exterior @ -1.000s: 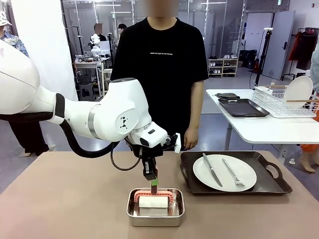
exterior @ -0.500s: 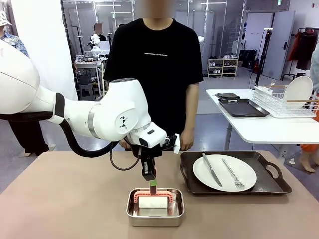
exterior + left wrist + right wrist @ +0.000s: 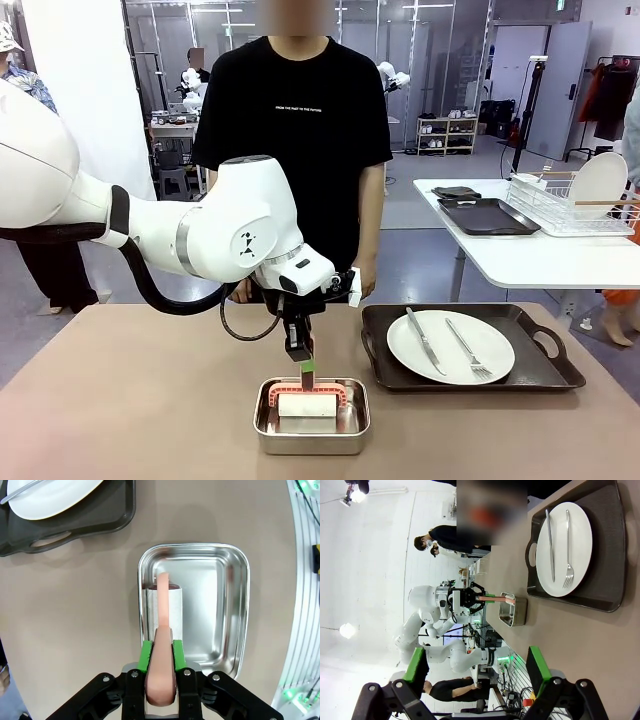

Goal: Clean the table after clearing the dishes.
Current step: Place the Lint Roller back on top of the Airtight Container.

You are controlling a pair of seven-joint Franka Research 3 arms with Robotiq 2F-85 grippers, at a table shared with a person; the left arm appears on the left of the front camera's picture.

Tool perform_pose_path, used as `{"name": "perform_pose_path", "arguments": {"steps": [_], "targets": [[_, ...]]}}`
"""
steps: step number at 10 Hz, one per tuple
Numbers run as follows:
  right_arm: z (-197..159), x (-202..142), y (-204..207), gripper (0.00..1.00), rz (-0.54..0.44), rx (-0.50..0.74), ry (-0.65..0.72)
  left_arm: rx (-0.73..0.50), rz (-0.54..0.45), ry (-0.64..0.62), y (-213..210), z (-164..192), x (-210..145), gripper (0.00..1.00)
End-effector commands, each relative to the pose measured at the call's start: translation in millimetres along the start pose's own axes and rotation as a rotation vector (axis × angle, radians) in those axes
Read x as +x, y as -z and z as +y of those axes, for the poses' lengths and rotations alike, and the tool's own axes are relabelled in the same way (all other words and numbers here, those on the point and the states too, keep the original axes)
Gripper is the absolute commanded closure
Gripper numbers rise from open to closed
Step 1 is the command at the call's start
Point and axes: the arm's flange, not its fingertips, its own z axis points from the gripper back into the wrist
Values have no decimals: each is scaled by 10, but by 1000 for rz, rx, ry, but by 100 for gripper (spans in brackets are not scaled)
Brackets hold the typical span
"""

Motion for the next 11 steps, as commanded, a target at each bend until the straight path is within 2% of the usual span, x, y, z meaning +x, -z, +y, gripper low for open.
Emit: {"name": "perform_pose_path", "arguments": {"steps": [1, 5, 6, 7, 8, 10, 11], "targets": [[38, -14, -6, 0, 0, 2, -7, -3, 3, 1, 25, -8, -10, 79], [38, -14, -6, 0, 0, 2, -7, -3, 3, 1, 25, -8, -10, 79], [38, -14, -6, 0, 0, 2, -7, 0, 0, 0, -1, -1, 2, 43], [38, -14, -6, 0, 0, 2, -7, 16, -13, 18, -82, 40, 8, 33], [38, -14, -6, 0, 0, 2, -7, 15, -3, 20, -147, 78, 25, 0], [38, -14, -6, 0, 0, 2, -7, -4, -23, 6, -203, 117, 50, 0], [38, -14, -6, 0, 0, 2, -7, 1, -22, -7, -266, 144, 40, 6]]}}
